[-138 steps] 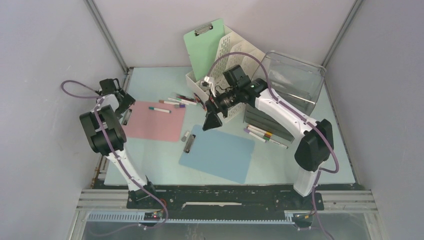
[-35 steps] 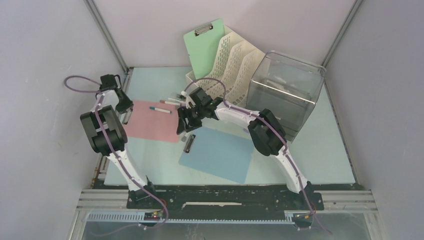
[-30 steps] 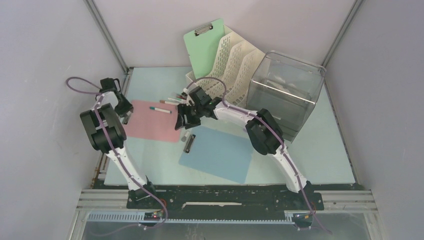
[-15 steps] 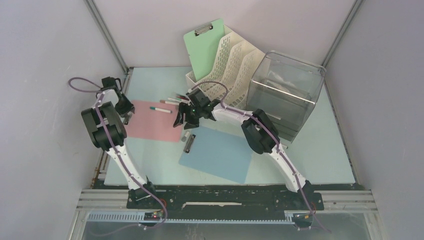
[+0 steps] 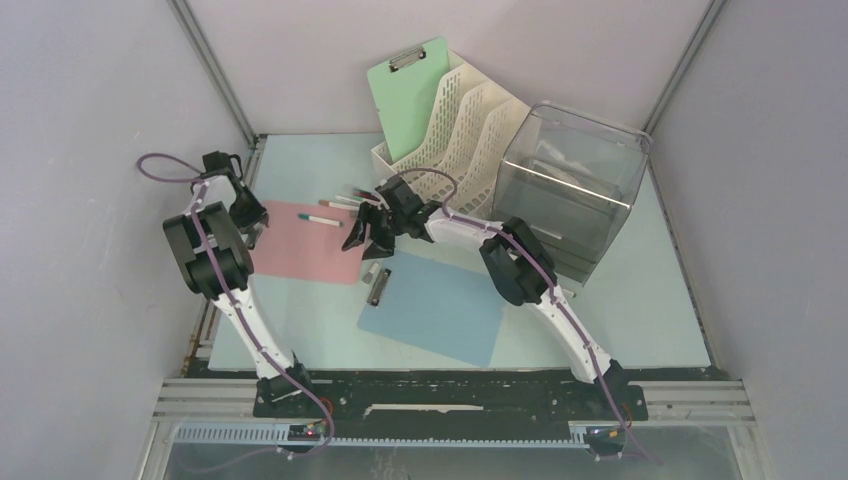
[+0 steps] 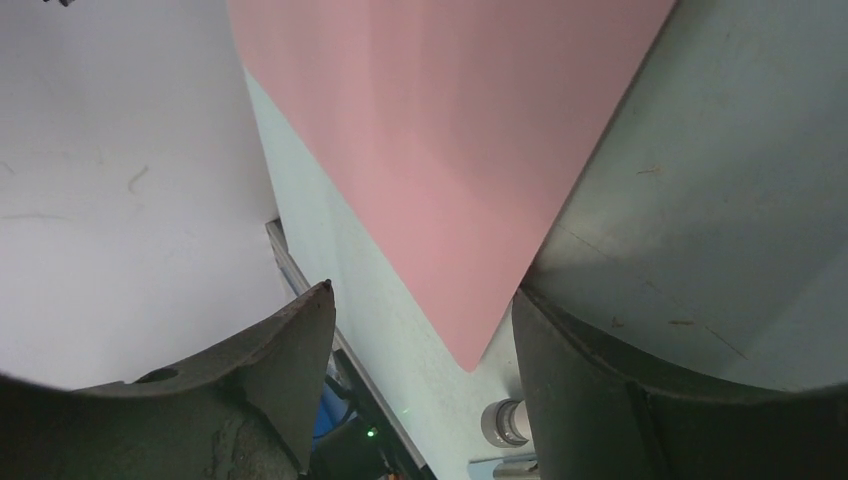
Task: Organize the desk
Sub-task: Pick up the folder from the center of the board.
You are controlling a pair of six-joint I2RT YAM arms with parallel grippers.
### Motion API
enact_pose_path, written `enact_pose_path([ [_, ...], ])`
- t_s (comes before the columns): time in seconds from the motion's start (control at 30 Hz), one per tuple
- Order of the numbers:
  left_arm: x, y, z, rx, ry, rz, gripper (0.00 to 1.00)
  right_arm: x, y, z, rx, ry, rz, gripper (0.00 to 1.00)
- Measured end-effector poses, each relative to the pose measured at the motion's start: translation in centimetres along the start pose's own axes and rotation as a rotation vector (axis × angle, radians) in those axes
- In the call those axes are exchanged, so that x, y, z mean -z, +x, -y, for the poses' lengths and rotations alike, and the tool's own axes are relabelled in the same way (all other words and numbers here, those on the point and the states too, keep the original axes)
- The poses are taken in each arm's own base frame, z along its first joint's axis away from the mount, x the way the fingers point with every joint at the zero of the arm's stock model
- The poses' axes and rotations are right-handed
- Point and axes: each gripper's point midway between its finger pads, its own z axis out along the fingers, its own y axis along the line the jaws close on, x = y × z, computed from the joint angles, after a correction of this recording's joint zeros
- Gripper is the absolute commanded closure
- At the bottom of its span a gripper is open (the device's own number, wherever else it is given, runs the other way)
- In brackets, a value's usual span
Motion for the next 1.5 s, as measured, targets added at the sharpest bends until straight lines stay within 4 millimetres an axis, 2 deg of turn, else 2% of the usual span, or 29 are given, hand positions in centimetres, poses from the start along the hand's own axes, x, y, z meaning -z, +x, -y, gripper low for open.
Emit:
enact_pose_path([
  [0.3, 0.0, -0.2, -0.2, -0.028, -0.005, -0.006, 0.61, 0.1, -1.1, -0.8, -0.028, -0.055, -0.004, 0.27],
  [0.6, -0.1, -0.1, -0.3, -0.038, -0.006, -0.015, 0.61, 0.5, -1.9, -3.5, -0.014, -0.141, 0.005, 0.27],
  [0.7, 0.0, -0.1, -0.3, -0.044, -0.005, -0.022, 0.61, 0.6, -2.2, -4.2, -0.006, -0.172, 0.009, 0.31],
  [0.87, 0.1, 0.0, -0.2, -0.051, -0.001, -0.028, 0.61, 0.4, -2.6, -4.7, -0.002, -0.181, 0.020, 0.48],
  [0.93, 0.1, 0.0, -0.2, -0.052, -0.001, -0.029, 0.61, 0.3, -2.7, -4.5, -0.010, -0.172, 0.023, 0.51],
  [1.07, 0.1, 0.0, -0.2, -0.054, 0.001, -0.031, 0.61, -0.1, -2.6, -3.6, -0.034, -0.143, 0.019, 0.63],
  [1.33, 0.2, 0.4, -0.1, -0.062, 0.013, -0.045, 0.61, -0.5, -2.0, -1.3, -0.078, -0.099, 0.003, 0.95],
  [1.4, 0.2, 0.4, 0.0, -0.067, 0.016, -0.049, 0.60, -0.6, -1.8, -1.2, -0.088, -0.103, -0.004, 1.00],
  [1.5, 0.1, 0.2, 0.2, -0.070, 0.024, -0.050, 0.60, -0.6, -1.8, -1.5, -0.092, -0.124, -0.011, 1.00],
])
